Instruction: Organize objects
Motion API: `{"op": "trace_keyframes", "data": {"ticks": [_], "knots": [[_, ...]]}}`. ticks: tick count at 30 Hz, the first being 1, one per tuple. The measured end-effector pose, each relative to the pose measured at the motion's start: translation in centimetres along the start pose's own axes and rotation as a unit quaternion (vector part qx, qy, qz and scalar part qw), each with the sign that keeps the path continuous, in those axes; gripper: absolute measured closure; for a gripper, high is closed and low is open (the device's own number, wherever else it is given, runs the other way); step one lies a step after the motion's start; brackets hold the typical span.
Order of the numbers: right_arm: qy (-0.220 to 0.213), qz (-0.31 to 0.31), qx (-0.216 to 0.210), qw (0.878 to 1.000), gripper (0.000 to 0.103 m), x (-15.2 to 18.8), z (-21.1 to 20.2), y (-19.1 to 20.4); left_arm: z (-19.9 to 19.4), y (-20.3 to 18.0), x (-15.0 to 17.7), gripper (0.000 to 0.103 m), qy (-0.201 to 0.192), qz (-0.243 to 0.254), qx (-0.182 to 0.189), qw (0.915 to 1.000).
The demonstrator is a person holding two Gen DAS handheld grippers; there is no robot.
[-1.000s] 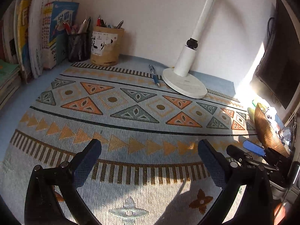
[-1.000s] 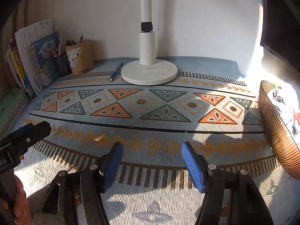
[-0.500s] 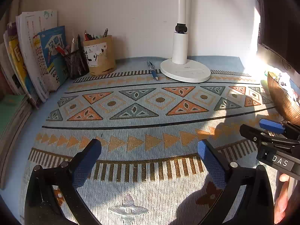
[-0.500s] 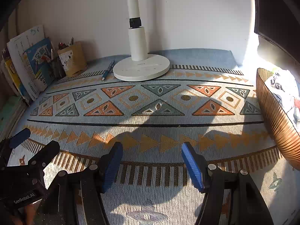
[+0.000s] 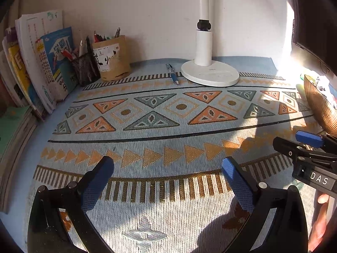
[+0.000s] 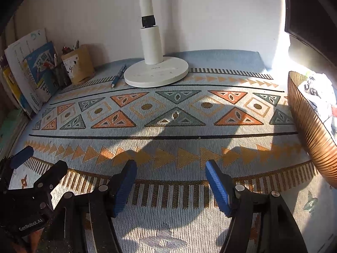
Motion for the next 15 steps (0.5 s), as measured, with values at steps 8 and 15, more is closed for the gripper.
{"op": "trace_keyframes", "data": {"ticks": [8,15], "knots": [[0.003,0.002,0.001,1.0,0.037,0.03,0.1,-0.11,0.25,0.17,0.02,0.001,0.005,-0.004,-0.009,0.9999],[0.008,0.004,0.0,1.0,0.037,0.02,0.25,-0.28,0.43,0.18,0.0,0.001,0.009,-0.002,-0.01,0.9999]]}}
Point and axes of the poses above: each gripper's, at about its wrist camera, not at the fingertips, and z roughly the way its jaws point, y to its left, x to its underside, the point moved 1 cm from there along z, roughly the way its jaws point, and after that the axes turned 3 degrees about -z, right-handed, at the moved point
